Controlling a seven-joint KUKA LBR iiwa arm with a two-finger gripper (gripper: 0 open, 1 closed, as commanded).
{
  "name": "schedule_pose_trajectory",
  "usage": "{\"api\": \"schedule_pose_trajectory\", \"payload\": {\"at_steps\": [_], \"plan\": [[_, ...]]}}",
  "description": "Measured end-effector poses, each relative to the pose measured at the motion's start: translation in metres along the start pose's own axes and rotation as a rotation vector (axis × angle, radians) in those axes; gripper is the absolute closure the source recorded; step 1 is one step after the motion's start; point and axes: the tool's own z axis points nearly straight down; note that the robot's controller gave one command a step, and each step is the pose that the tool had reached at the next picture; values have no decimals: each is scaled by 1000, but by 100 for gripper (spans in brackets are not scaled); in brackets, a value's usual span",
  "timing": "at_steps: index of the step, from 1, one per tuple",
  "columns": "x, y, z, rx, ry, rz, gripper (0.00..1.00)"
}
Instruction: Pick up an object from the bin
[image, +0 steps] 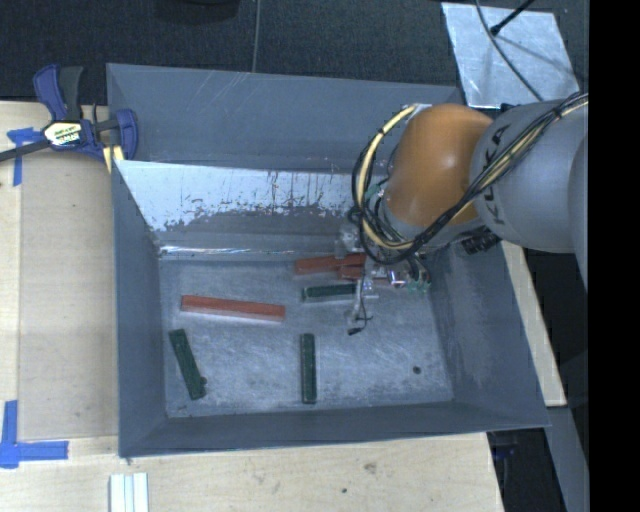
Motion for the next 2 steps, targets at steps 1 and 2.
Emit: {"api": "schedule_pose_trajectory", "payload": {"at_steps": [1, 2], "plan": [[-13, 0, 41, -1, -5, 142, 0], [-14, -1, 40, 0, -5, 140, 0]]}}
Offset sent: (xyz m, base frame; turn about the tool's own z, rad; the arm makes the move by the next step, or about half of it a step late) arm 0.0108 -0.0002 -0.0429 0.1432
